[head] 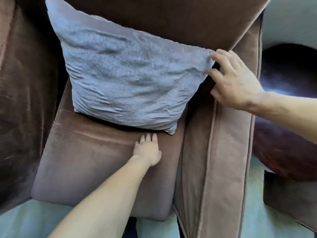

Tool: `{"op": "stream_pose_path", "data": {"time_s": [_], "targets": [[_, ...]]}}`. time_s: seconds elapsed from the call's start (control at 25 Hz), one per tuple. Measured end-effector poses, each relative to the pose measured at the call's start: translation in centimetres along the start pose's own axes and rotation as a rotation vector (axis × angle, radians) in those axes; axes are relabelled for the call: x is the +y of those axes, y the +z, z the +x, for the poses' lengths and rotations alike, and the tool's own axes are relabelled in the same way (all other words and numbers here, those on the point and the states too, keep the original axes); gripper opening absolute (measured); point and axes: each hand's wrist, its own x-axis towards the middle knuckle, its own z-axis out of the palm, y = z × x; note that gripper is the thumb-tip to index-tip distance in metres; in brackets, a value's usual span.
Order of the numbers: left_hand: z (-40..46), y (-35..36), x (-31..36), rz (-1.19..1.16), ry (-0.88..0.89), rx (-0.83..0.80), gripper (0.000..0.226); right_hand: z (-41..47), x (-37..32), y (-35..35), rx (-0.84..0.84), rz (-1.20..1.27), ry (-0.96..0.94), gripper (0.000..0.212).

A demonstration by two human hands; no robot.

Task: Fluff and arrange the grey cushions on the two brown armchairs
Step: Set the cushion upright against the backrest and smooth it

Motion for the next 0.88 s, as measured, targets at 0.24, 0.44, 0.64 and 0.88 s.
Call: {"op": "stream_pose_path", "data": {"time_s": [0.24,0.44,0.64,0.88], "targets": [[1.2,0.9,5.0,0.226,0.341,0.101,0.078,-0.8,-0.1,2.0,-0.133,0.1,0.017,0.07],[2.7,2.2,7.1,0.231,0.143,-0.087,0.074,-1.3,1.1,2.1,-0.22,0.321,0.332,0.069],[-2.2,3.2,7.2,0.023,0.017,-0.077,0.063,-6.7,-1.0,0.4,-0.291,0.505,0.341,0.065],[-11.6,-3.3,11.7,-0.252,-0.199,0.187,0.065,-15.4,-2.0,-4.0,-0.428,0.586,0.329,0.066]]}}
